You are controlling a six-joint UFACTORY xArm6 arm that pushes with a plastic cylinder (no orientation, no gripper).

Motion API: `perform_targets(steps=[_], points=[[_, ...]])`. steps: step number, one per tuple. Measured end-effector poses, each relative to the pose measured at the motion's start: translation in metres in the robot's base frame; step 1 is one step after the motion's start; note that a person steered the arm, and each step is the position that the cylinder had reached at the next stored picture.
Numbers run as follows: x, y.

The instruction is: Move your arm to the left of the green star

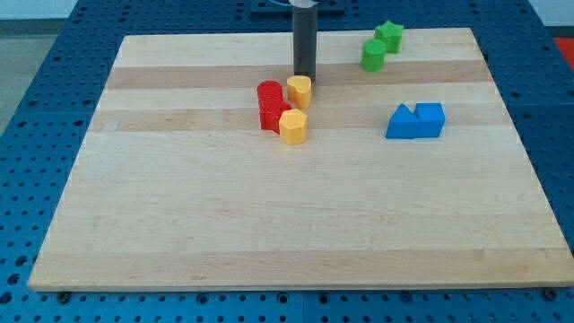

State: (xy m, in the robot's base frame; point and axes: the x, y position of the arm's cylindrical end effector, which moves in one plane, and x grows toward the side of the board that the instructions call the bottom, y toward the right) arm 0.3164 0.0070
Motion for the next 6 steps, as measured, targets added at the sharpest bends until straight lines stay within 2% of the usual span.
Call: perform_targets(steps=[3,5,6], points=[[0.001,-0.005],[-0.071,0.009],[-0.112,0.041]])
